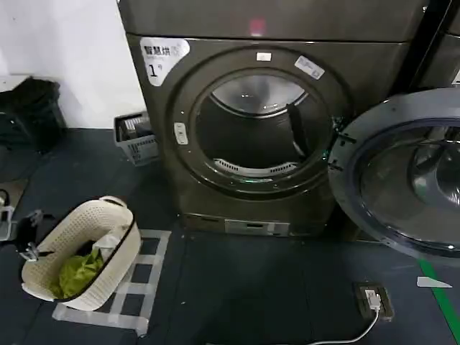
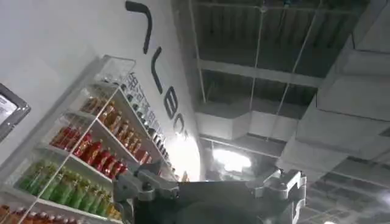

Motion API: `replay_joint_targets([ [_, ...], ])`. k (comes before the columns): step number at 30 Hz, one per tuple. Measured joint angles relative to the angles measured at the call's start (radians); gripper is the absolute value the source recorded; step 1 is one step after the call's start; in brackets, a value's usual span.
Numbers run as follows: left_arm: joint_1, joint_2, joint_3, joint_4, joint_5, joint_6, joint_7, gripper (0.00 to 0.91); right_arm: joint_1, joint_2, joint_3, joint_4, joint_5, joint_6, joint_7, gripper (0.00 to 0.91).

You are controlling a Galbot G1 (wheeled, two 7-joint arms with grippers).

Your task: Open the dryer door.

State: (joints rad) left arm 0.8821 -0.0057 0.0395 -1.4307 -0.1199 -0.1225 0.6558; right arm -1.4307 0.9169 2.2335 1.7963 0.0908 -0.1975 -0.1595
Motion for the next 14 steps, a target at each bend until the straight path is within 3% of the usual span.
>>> replay_joint_targets([
  [14,0.005,-0.001,0.003,-0.002,0.026,-0.013,0.009,0.907,-0.009,-0.004,0.017,-0.003,0.000,0.001,-0.002,0.907],
])
